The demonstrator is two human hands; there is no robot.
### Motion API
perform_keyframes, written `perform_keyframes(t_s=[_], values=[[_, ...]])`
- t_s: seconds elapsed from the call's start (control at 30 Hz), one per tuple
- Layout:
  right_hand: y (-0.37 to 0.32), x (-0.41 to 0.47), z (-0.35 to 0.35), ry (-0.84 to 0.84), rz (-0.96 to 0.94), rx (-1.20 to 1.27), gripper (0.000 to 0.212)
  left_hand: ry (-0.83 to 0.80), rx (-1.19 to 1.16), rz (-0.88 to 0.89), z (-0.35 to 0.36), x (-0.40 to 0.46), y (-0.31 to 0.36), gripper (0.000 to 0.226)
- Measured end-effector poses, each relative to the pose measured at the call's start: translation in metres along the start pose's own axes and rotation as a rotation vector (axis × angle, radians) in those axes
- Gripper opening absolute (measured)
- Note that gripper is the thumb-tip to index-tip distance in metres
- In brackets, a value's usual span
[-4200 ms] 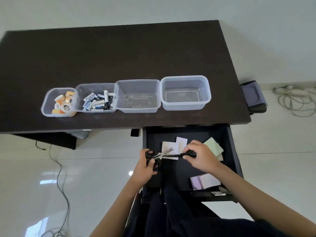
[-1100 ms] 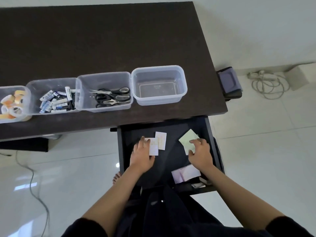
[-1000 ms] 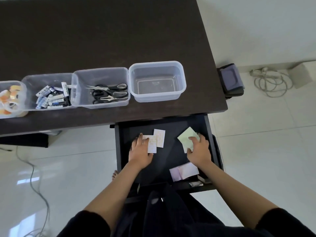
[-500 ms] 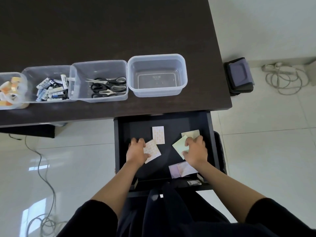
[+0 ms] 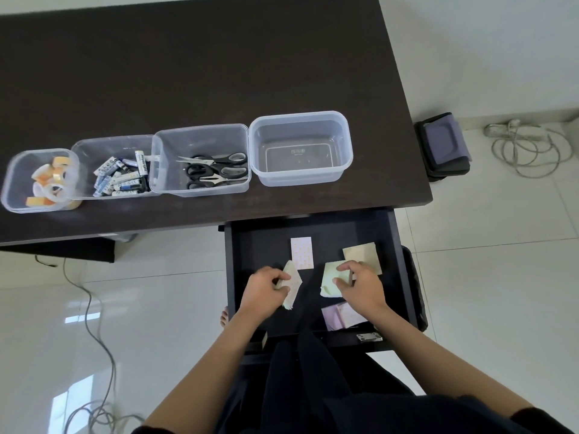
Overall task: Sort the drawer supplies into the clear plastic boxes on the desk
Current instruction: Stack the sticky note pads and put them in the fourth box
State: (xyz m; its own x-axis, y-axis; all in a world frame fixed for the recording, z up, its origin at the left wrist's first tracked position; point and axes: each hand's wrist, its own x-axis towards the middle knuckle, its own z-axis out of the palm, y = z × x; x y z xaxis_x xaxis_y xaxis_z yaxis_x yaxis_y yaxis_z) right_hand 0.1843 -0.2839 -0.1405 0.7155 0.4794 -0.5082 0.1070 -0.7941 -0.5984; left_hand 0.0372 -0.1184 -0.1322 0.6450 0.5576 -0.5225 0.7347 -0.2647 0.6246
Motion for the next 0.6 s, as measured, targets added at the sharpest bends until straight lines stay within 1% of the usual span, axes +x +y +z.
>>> perform_keyframes(t_s=[0.1,0.23,0.33,0.4,0.47,0.6], values=[[-0.013,-0.008,0.001,-0.007,-0.054,0.090,0.023,0.055,-0.027,0.104,-0.002,-0.007,0.011,0.024],[-0.029,-0.015,0.005,-0.025,-0.149,0.116,0.029,0.187,-0.033,0.253,-0.002,-0.013,0.030,0.027],[-0.038,-0.017,0.008,-0.027,-0.176,0.175,0.031,0.243,-0.002,0.362,0.001,-0.015,0.043,0.032],[-0.041,-0.017,0.010,-0.035,-0.162,0.264,0.029,0.248,0.040,0.410,0.003,-0.015,0.049,0.037],[-0.044,-0.015,0.011,-0.027,-0.107,0.407,0.024,0.223,0.041,0.401,0.005,-0.016,0.053,0.044],[-0.053,-0.015,0.009,0.056,0.027,0.682,0.006,0.220,-0.007,0.383,0.009,-0.020,0.058,0.047]])
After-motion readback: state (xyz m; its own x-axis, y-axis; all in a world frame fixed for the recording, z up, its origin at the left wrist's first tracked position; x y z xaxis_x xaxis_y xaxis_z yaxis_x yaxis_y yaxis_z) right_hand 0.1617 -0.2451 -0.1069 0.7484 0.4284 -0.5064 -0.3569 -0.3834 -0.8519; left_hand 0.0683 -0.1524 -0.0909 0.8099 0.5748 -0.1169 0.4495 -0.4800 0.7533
